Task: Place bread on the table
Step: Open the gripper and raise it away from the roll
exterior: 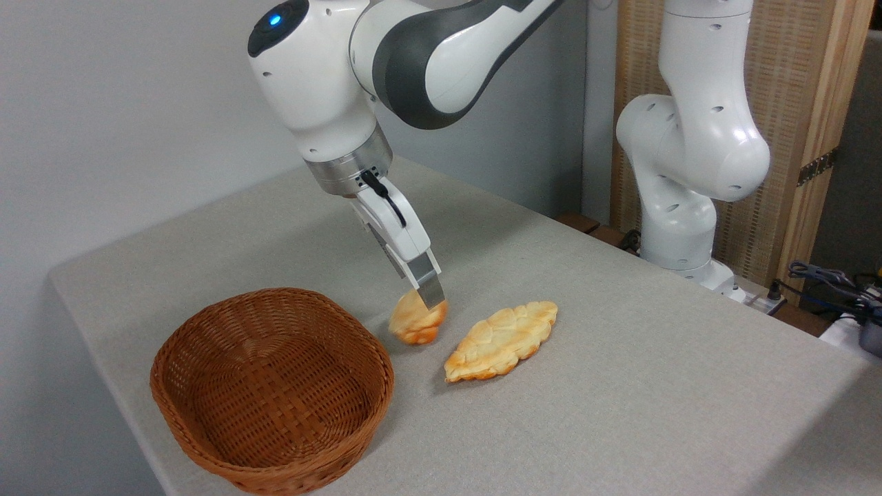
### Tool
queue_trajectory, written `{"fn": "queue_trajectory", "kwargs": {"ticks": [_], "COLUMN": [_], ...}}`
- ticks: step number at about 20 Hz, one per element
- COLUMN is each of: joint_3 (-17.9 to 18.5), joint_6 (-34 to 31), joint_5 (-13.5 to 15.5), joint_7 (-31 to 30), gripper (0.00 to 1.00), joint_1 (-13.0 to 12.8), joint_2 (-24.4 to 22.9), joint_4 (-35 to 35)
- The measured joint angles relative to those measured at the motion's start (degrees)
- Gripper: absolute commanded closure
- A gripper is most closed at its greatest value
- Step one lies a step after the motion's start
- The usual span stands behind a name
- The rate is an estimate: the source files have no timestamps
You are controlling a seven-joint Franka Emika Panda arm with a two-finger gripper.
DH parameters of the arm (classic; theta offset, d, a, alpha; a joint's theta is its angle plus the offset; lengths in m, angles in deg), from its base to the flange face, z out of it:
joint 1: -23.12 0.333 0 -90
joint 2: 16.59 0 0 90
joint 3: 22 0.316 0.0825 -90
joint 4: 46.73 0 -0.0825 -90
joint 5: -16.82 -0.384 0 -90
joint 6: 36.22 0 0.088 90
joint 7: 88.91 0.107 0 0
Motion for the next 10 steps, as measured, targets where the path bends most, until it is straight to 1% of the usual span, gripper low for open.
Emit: {"fn": "queue_trajectory", "kwargs": {"ticks": [4, 6, 10], "joint_3": [-0.14, -0.14, 0.16], "joint_6": [0.06, 0.86, 2.79], "joint_5": [-0.04, -0.71, -1.72], "joint_7": [0.00, 0.00, 0.00], "gripper": [0.00, 0.00, 0.00], "joint_1": [0.00, 0.01, 0.40], "joint_2": [0.00, -0.08, -0.25], "joint_4": [-0.13, -0.83, -6.38]}}
